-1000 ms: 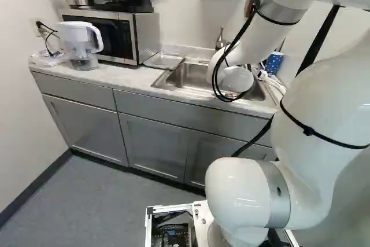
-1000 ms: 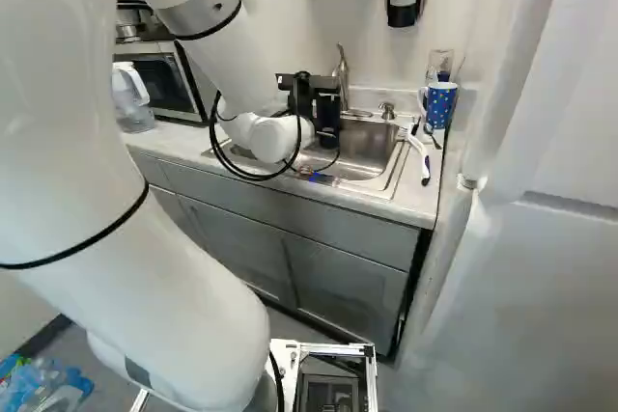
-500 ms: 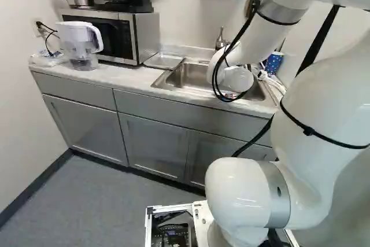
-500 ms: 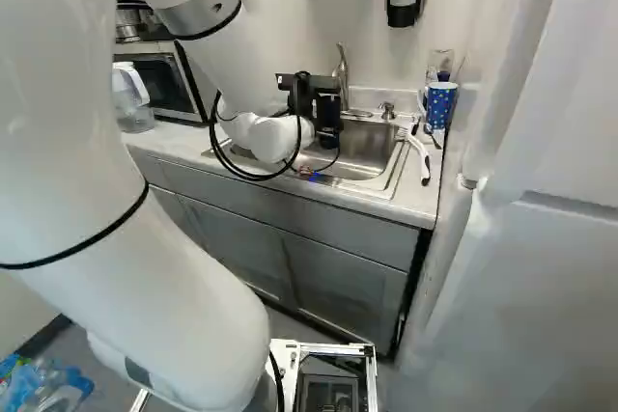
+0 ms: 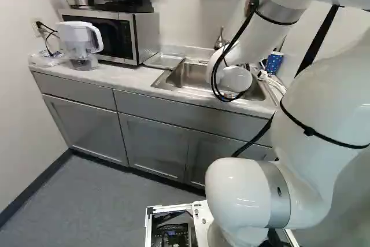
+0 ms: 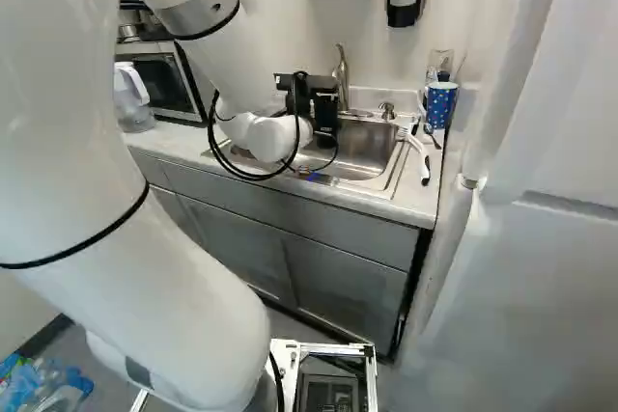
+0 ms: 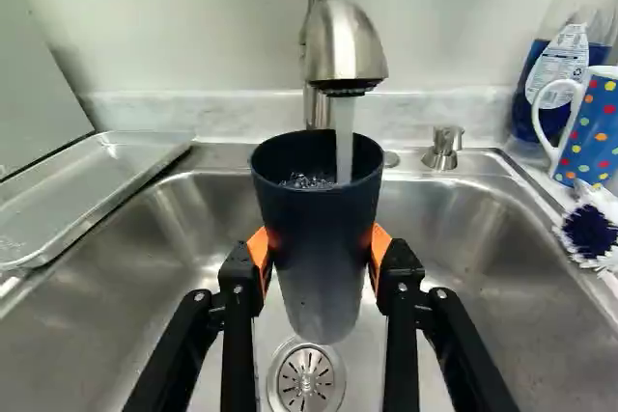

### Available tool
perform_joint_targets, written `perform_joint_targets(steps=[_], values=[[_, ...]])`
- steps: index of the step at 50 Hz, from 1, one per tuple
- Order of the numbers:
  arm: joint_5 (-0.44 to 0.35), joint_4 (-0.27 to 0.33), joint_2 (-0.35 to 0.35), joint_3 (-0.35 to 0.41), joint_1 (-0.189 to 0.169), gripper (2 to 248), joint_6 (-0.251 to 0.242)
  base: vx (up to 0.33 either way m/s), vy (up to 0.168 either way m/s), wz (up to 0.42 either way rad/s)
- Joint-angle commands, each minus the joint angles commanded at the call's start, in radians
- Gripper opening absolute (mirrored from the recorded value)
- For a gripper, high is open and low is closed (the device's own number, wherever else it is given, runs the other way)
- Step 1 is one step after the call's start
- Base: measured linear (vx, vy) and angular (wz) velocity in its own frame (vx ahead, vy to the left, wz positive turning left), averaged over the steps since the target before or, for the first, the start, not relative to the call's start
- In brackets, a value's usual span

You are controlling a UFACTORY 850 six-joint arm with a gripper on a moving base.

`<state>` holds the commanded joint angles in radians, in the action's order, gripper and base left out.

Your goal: Rinse the cup and place it in the tray

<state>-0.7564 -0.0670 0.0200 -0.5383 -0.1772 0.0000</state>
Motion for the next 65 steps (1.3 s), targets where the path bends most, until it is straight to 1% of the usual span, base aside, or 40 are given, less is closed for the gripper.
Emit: perform_joint_targets(steps=[31,52,56,65], values=[[0.0,0.0,-0.019,-0.024,0.103,120,0.0,0.0,0.0,0.0],[0.002,0.0,0.02,-0.03,0.171,120,0.0,0.0,0.0,0.0],[0.007,0.0,0.028,-0.032,0.179,120,0.0,0.0,0.0,0.0],[0.026,0.0,0.045,-0.035,0.183,120,0.0,0.0,0.0,0.0]])
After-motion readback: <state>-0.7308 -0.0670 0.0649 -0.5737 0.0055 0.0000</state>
